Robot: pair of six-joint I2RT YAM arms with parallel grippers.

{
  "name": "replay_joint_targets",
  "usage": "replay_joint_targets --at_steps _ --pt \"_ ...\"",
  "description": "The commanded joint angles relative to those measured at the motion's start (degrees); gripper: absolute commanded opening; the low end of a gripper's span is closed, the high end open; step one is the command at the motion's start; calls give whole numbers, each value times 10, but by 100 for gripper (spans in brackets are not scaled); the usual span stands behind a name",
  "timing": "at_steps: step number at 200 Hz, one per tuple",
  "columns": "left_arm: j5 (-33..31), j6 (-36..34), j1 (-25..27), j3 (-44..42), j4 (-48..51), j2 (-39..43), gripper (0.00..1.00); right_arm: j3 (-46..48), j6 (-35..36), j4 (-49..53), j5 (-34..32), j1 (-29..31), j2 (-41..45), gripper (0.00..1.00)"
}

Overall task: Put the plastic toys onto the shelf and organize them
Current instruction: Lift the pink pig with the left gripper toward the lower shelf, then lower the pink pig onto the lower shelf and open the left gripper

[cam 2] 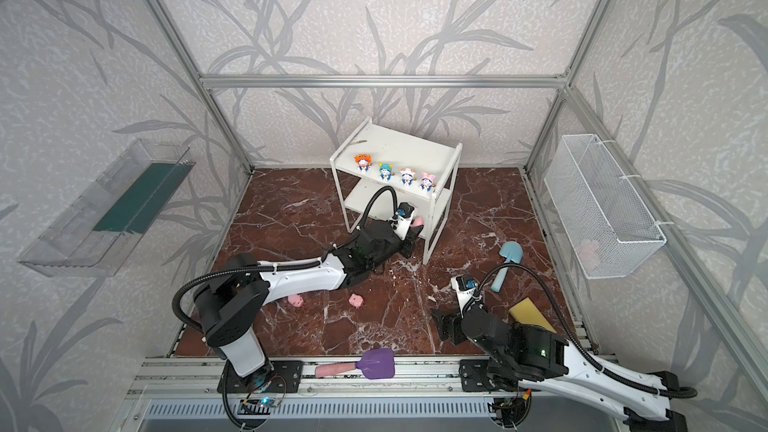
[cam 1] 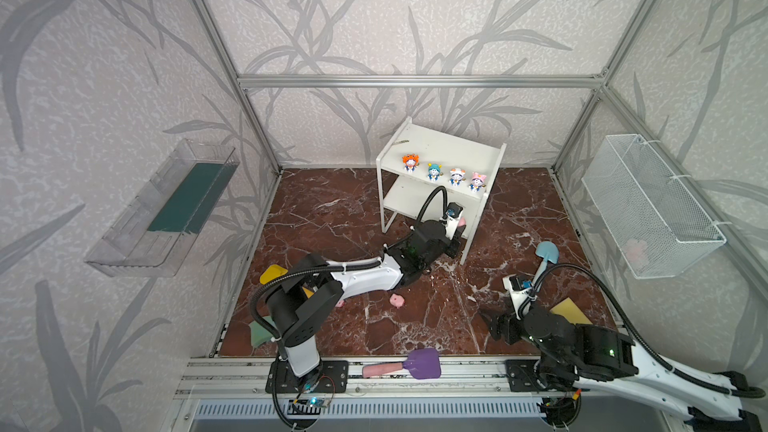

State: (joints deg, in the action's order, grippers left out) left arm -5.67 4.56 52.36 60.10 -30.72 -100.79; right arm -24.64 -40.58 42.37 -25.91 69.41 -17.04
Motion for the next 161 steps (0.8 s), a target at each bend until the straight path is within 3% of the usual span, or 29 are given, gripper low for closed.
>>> replay_joint_targets --at_steps 1,161 --pt "6 0 -3 19 -16 -11 29 -11 2 13 -11 1 5 87" --pt "-3 4 -6 43 -17 -51 35 -10 4 12 -7 0 9 87"
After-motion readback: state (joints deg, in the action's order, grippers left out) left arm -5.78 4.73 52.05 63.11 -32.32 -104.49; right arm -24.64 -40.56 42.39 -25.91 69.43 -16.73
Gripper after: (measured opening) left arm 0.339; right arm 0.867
